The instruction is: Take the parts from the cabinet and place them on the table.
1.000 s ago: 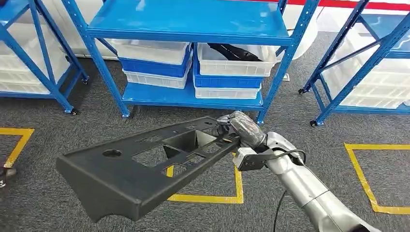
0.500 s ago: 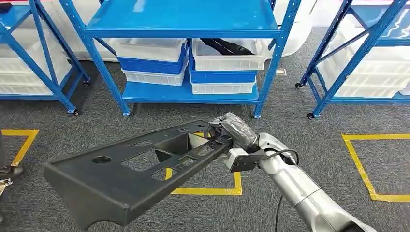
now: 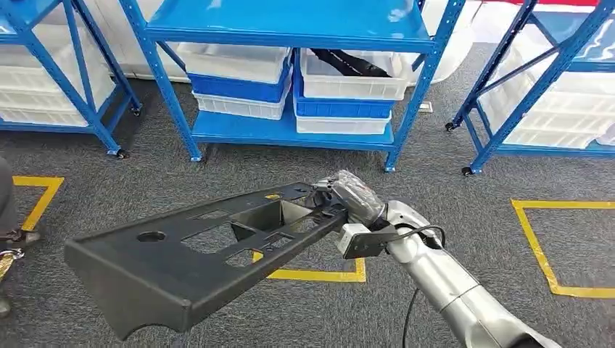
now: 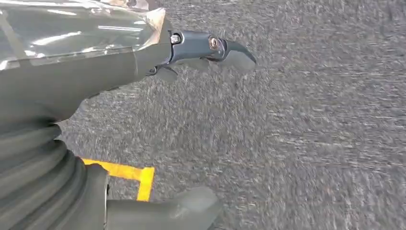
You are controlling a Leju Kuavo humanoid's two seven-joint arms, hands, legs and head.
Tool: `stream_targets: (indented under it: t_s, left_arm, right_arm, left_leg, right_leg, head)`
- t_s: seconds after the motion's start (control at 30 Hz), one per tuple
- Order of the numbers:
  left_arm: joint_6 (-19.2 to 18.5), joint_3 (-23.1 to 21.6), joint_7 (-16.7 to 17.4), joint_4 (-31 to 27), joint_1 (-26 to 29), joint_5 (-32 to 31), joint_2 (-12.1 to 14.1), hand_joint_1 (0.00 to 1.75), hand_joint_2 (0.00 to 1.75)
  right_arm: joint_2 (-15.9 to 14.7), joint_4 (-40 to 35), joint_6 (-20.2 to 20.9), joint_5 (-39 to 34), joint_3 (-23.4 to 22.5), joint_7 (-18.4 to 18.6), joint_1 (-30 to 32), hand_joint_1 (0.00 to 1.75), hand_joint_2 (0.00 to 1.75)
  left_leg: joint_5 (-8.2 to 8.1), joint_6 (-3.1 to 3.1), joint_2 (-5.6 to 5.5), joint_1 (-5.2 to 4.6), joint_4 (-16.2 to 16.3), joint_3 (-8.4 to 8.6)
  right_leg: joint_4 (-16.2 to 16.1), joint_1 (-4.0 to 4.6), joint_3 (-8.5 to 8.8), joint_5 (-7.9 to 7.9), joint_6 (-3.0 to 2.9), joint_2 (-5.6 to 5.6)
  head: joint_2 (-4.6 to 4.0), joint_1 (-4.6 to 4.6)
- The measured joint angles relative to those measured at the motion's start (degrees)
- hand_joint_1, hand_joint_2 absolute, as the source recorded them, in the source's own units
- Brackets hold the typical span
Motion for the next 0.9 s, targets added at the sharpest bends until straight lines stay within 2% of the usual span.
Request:
stream_targets:
  t_s: [0.03,0.07,0.13,0.17,0.2,0.23,0.27,0.3,0.33,0.4,0.43,0.47,0.5,0.53,0.57,0.6,0.63,0.67,0.7,0.73,0.77,0.8,0.83,0.87,0.9]
  left_arm:
    - [0.02,0.00,0.00,0.00,0.00,-0.02,-0.02,0.00,1.75]
    - [0.02,-0.02,0.00,0.00,0.01,-0.04,-0.02,0.00,1.75]
    - [0.02,-0.02,0.00,0.00,0.02,-0.07,-0.11,0.00,1.75]
    - [0.02,-0.02,0.00,0.00,0.02,-0.09,-0.13,0.00,1.75]
    - [0.02,-0.02,-0.02,0.00,0.01,-0.15,-0.15,0.00,1.75]
    - [0.02,-0.02,-0.07,0.00,-0.01,-0.24,-0.17,0.00,1.75]
    - [0.04,0.00,-0.09,-0.02,0.00,-0.31,-0.22,0.00,1.75]
    - [0.04,-0.02,-0.13,-0.02,-0.04,-0.46,-0.26,0.00,1.75]
    - [0.04,-0.02,-0.15,0.00,0.03,-0.48,-0.26,0.00,1.75]
    - [0.04,-0.02,-0.15,0.00,0.07,-0.48,-0.33,0.00,1.75]
    - [0.07,-0.02,-0.15,0.11,0.24,-0.48,-0.22,0.00,1.75]
    - [0.09,-0.02,-0.15,0.11,0.22,-0.48,-0.20,0.00,1.75]
    - [0.07,-0.02,-0.15,0.11,0.33,-0.48,-0.22,0.00,1.75]
    - [0.09,-0.02,-0.15,0.13,0.37,-0.48,-0.24,0.00,1.75]
    - [0.07,-0.02,-0.15,0.13,0.35,-0.48,-0.24,0.00,1.75]
    - [0.07,-0.02,-0.15,0.13,0.34,-0.48,-0.24,0.00,1.75]
    - [0.09,-0.02,-0.15,0.13,0.34,-0.48,-0.22,0.00,1.75]
    - [0.09,-0.02,-0.15,0.13,0.34,-0.48,-0.20,0.00,1.75]
    - [0.07,-0.02,-0.15,0.13,0.34,-0.48,-0.17,0.00,1.75]
    - [0.07,-0.02,-0.15,0.13,0.28,-0.48,-0.13,0.00,1.75]
    - [0.07,-0.02,-0.15,0.13,0.11,-0.48,-0.15,0.00,1.75]
    - [0.07,-0.02,-0.15,0.13,0.02,-0.48,-0.13,0.00,1.75]
    - [0.09,-0.02,-0.18,0.13,-0.12,-0.48,-0.13,0.00,1.75]
    - [0.13,-0.02,-0.17,0.13,-0.06,-0.48,-0.13,0.00,1.75]
    - [0.15,-0.02,-0.20,0.13,-0.07,-0.48,-0.13,0.00,1.75]
  right_arm:
    - [-0.09,0.09,-0.15,0.00,0.00,0.00,0.13,1.62,1.75]
    - [-0.15,0.11,-0.35,0.00,0.00,0.00,0.34,1.62,1.75]
    - [-0.35,0.11,-0.55,0.00,0.00,0.00,0.57,1.62,1.75]
    - [-0.39,0.11,-0.55,0.00,0.00,0.00,0.58,1.62,1.75]
    - [-0.46,0.11,-0.57,0.00,0.00,0.00,0.53,1.62,1.75]
    - [-0.48,0.09,-0.59,0.00,-0.04,0.00,0.44,1.62,1.75]
    - [-0.48,0.02,-0.61,-0.02,-0.13,0.00,0.34,1.62,1.75]
    - [-0.44,-0.11,-0.63,-0.04,-0.18,0.00,0.22,1.62,1.75]
    - [-0.48,-0.11,-0.72,-0.07,-0.22,0.00,0.25,1.62,1.75]
    - [-0.68,-0.11,-0.72,-0.13,-0.20,-0.02,0.34,1.62,1.75]
    - [-0.70,-0.09,-0.72,-0.11,-0.13,0.00,0.35,1.62,1.75]
    - [-0.66,-0.09,-0.72,-0.07,-0.09,0.02,0.34,1.62,1.75]
    - [-0.61,-0.09,-0.72,-0.07,-0.07,0.00,0.34,1.62,1.75]
    - [-0.61,-0.09,-0.72,-0.07,-0.07,0.00,0.37,1.62,1.75]
    - [-0.63,-0.07,-0.72,-0.07,-0.07,0.00,0.43,1.62,1.75]
    - [-0.66,-0.07,-0.72,-0.07,-0.04,0.00,0.54,1.62,1.75]
    - [-0.66,-0.07,-0.72,-0.07,0.02,0.00,0.70,1.62,1.75]
    - [-0.66,-0.07,-0.72,-0.07,0.06,0.00,0.78,1.62,1.75]
    - [-0.66,-0.07,-0.72,-0.07,0.07,0.00,0.79,1.62,1.75]
    - [-0.70,-0.07,-0.72,-0.07,0.04,0.00,0.78,1.62,1.75]
    - [-0.70,-0.09,-0.74,-0.07,0.00,0.00,0.76,1.62,1.75]
    - [-0.81,-0.11,-0.76,-0.09,-0.20,0.00,0.68,1.62,1.75]
    - [-0.76,-0.11,-0.76,-0.09,-0.20,0.00,0.66,1.62,1.75]
    - [-0.76,-0.11,-0.79,-0.04,-0.17,0.00,0.54,1.62,1.75]
    - [-0.79,-0.11,-0.76,-0.04,-0.20,0.00,0.54,1.62,1.75]
  left_leg:
    - [0.60,0.05,0.06,-0.06,0.02,-0.80]
    - [1.20,0.01,0.08,-0.09,0.03,-1.55]
    - [2.19,-0.13,0.09,-0.15,0.05,-2.86]
    - [2.48,-0.20,0.09,-0.15,0.06,-3.25]
    - [3.06,-0.36,0.08,-0.17,0.06,-3.92]
    - [3.65,-0.58,0.08,-0.17,0.11,-4.41]
    - [4.11,-0.89,0.09,-0.24,0.15,-4.76]
    - [4.76,-1.29,0.17,-0.39,0.12,-5.03]
    - [5.43,-1.61,0.20,-0.34,-0.38,-4.89]
    - [6.76,-2.25,0.14,-0.28,-0.98,-4.93]
    - [6.53,-2.57,-0.03,-0.01,-0.87,-5.66]
    - [3.80,-3.04,-0.18,-0.10,0.35,-6.25]
    - [-0.32,-3.42,-0.20,0.05,3.74,-7.07]
    - [-3.66,-3.74,-0.20,0.16,8.09,-8.03]
    - [-6.19,-4.08,-0.20,0.21,12.70,-8.95]
    - [-7.05,-4.37,-0.19,0.32,16.14,-9.27]
    - [-6.13,-4.61,-0.18,0.58,17.21,-8.50]
    - [-4.61,-4.80,-0.15,0.82,16.05,-6.91]
    - [-2.83,-4.95,-0.13,1.06,13.12,-4.29]
    - [-1.59,-5.01,-0.12,1.30,8.18,-0.41]
    - [-3.36,-5.03,-0.24,1.49,3.10,2.86]
    - [-4.47,-4.78,-0.38,0.96,0.07,4.87]
    - [-4.49,-4.15,-0.54,0.87,0.20,4.48]
    - [-4.31,-3.85,-0.55,0.67,0.11,4.22]
    - [-3.87,-3.19,-0.52,0.36,0.13,4.04]
  right_leg:
    - [4.38,0.00,-1.21,-1.96,0.07,0.00]
    - [6.63,0.07,-1.32,-2.33,0.46,0.00]
    - [5.19,0.07,1.05,-0.62,1.29,0.00]
    - [3.72,0.07,2.27,0.19,1.52,-0.01]
    - [-0.01,0.11,5.10,1.59,1.79,-0.01]
    - [-5.22,0.10,8.91,2.15,1.58,-0.01]
    - [-10.02,0.18,12.47,0.83,0.98,-0.02]
    - [-13.24,0.91,13.99,0.14,0.51,0.01]
    - [-12.69,0.98,13.02,0.72,0.36,0.06]
    - [-12.75,1.20,12.20,1.56,-0.26,0.12]
    - [-13.15,-0.66,12.15,2.57,-1.01,-0.05]
    - [-13.10,-0.23,11.59,3.27,-1.21,-0.07]
    - [-13.06,-0.24,10.82,4.05,-2.27,-0.16]
    - [-13.05,-0.11,10.08,4.67,-2.35,-0.20]
    - [-13.01,-0.04,9.30,5.31,-2.37,-0.26]
    - [-12.95,-0.01,8.50,5.94,-2.30,-0.30]
    - [-12.92,-0.02,7.67,6.56,-2.13,-0.33]
    - [-12.80,-0.10,6.93,7.09,-1.98,-0.34]
    - [-12.58,-0.19,6.13,7.55,-1.69,-0.31]
    - [-12.23,-0.35,5.29,7.97,-1.38,-0.24]
    - [-11.74,-0.32,4.82,8.24,-0.96,-0.25]
    - [-11.46,0.05,4.17,8.52,-0.55,-0.20]
    - [-11.55,0.06,4.14,8.91,0.00,-0.30]
    - [-11.56,0.08,4.14,9.25,0.49,-0.31]
    - [-11.88,0.05,4.12,9.87,1.01,-0.29]
  head:
    - [0.00,0.04]
    - [0.00,0.04]
    - [0.00,0.04]
    - [0.00,0.07]
    - [0.00,0.04]
    - [0.00,0.02]
    - [0.00,0.07]
    - [0.00,-0.08]
    - [0.00,-0.11]
    - [0.00,-0.13]
    - [0.00,-0.09]
    - [0.00,-0.19]
    - [0.00,-0.53]
    - [0.00,-0.50]
    - [0.00,-0.48]
    - [0.00,-0.50]
    - [0.00,-0.52]
    - [0.00,-0.48]
    - [0.00,-0.52]
    - [0.00,-0.52]
    - [0.00,-0.57]
    - [0.00,-0.53]
    - [0.00,-0.42]
    - [0.00,-0.46]
    - [0.00,-0.37]
